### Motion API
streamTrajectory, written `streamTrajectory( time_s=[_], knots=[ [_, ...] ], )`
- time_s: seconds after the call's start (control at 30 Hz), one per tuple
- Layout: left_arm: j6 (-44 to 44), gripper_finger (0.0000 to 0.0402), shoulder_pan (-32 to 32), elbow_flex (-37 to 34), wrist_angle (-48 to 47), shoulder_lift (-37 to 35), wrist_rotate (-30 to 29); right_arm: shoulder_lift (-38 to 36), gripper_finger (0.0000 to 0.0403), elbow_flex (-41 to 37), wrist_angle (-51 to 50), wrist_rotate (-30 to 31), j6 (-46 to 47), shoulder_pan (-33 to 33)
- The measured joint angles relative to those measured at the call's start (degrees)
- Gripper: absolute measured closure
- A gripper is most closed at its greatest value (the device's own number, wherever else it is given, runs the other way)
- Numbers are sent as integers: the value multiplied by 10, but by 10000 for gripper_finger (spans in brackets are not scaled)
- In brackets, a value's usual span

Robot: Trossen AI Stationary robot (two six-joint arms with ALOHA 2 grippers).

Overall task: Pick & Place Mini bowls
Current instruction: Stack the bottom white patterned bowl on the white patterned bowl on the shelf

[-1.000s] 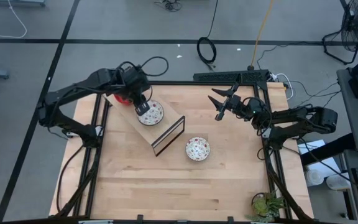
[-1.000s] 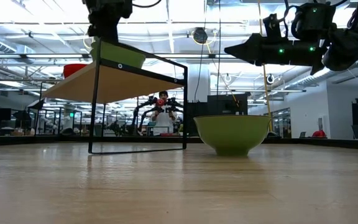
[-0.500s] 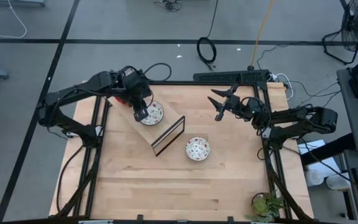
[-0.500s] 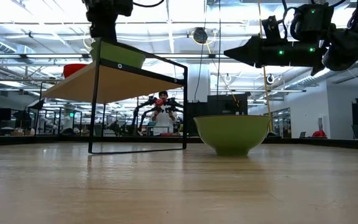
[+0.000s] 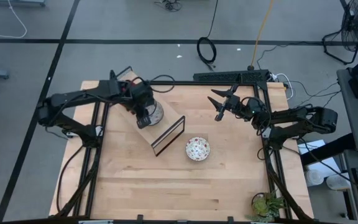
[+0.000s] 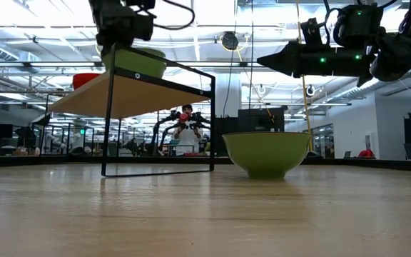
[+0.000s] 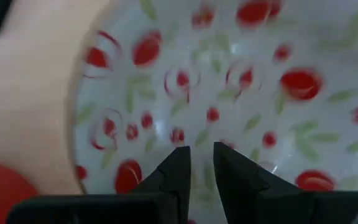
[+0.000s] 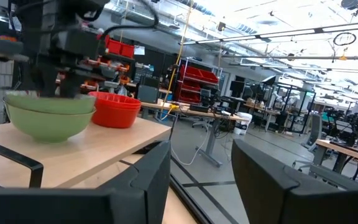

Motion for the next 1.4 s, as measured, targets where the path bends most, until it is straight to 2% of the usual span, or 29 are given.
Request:
streamTrajectory(
  time_s=[0.3, 0.7, 0.9, 1.07, 1.4],
  knots=[
    [-6, 325, 0, -24, 29, -2, 0, 0, 248, 0, 0, 0, 0, 0],
    [-2, 325, 0, 18, 54, 1, 8, 0, 248, 0, 0, 0, 0, 0],
    [47, 325, -2, 18, 113, 1, 62, 0, 248, 0, 0, 0, 0, 0],
    [75, 325, -5, 18, 153, 1, 61, 0, 248, 0, -4, 0, -1, 0],
    [91, 325, -5, 18, 165, 1, 58, 0, 248, 0, -4, 0, -1, 0]
  ],
)
